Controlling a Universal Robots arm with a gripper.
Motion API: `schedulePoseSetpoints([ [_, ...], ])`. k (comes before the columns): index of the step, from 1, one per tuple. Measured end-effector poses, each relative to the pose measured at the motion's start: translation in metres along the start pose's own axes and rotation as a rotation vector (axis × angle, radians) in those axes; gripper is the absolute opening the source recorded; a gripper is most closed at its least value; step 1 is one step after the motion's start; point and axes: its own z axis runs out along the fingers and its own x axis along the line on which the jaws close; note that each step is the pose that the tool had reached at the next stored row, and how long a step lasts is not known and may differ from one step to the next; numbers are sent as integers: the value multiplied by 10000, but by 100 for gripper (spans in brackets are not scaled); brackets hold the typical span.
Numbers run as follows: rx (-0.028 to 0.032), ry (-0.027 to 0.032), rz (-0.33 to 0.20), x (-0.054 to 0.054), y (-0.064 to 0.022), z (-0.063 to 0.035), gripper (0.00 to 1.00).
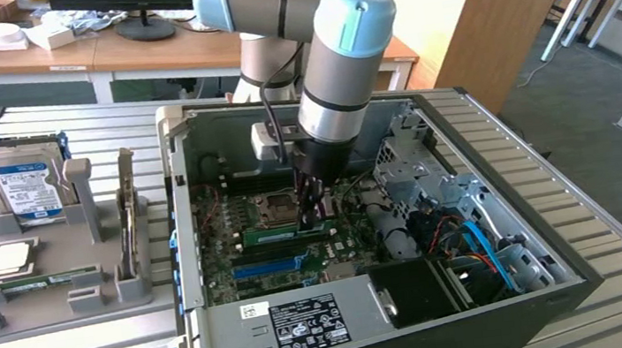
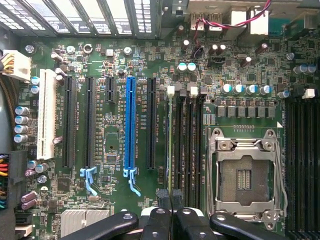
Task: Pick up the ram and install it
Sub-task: 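Insert the ram into the slot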
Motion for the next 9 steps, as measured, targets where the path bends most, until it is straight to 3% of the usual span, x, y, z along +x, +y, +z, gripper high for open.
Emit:
schedulePoseSetpoints([
  [9,1,-8,0,-2,0,1,11],
])
